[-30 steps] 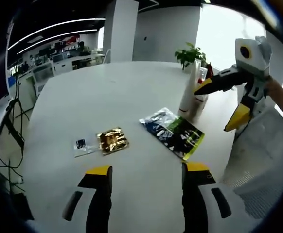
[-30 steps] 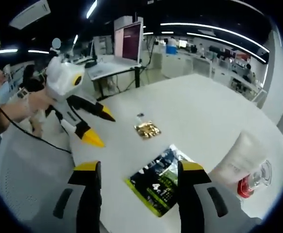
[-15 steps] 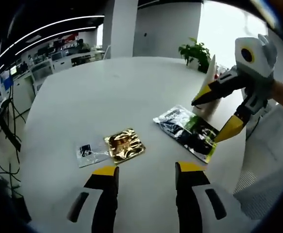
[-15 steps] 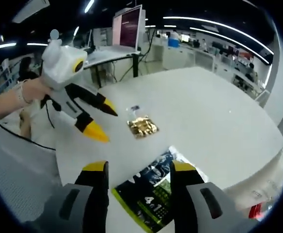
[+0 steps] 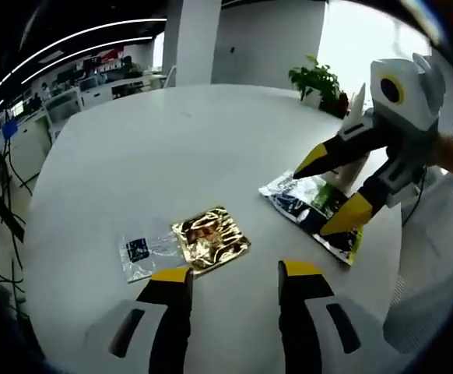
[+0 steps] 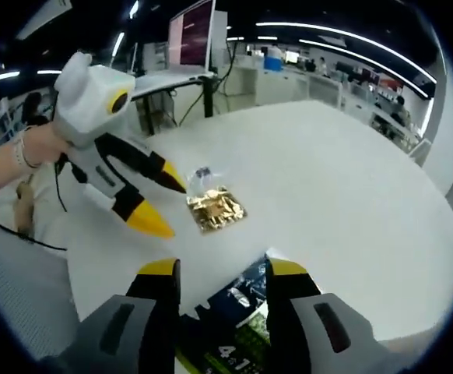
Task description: Arrange the skincare products in the storage area until every visible bottle or jar stands upright without overlapping.
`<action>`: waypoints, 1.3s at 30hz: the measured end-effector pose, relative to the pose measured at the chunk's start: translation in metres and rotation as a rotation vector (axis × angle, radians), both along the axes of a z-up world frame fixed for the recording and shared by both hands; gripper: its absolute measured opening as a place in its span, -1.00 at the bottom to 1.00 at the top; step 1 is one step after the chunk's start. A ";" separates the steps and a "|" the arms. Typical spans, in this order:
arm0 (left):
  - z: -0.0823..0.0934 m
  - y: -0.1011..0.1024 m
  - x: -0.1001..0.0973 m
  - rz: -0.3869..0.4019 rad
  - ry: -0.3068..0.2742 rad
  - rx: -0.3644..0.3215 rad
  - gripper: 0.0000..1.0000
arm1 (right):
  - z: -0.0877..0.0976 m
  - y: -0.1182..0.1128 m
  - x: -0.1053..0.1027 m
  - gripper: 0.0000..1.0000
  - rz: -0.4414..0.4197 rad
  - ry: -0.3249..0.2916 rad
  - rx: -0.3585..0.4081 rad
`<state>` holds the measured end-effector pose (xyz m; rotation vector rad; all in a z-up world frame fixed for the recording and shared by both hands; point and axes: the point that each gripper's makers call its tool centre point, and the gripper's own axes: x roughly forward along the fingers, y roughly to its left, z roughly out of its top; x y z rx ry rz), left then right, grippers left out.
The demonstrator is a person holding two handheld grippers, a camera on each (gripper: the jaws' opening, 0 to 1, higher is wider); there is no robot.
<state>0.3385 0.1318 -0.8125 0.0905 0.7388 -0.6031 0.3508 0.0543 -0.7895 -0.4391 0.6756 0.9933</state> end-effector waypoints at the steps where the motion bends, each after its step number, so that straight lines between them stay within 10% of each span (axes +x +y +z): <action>1: -0.001 -0.001 0.001 -0.006 0.003 -0.001 -0.17 | 0.001 0.000 0.000 -0.16 -0.004 0.000 0.002; 39: -0.013 -0.007 0.005 -0.069 0.023 0.051 -0.11 | -0.025 0.053 0.034 -0.25 -0.123 0.145 0.194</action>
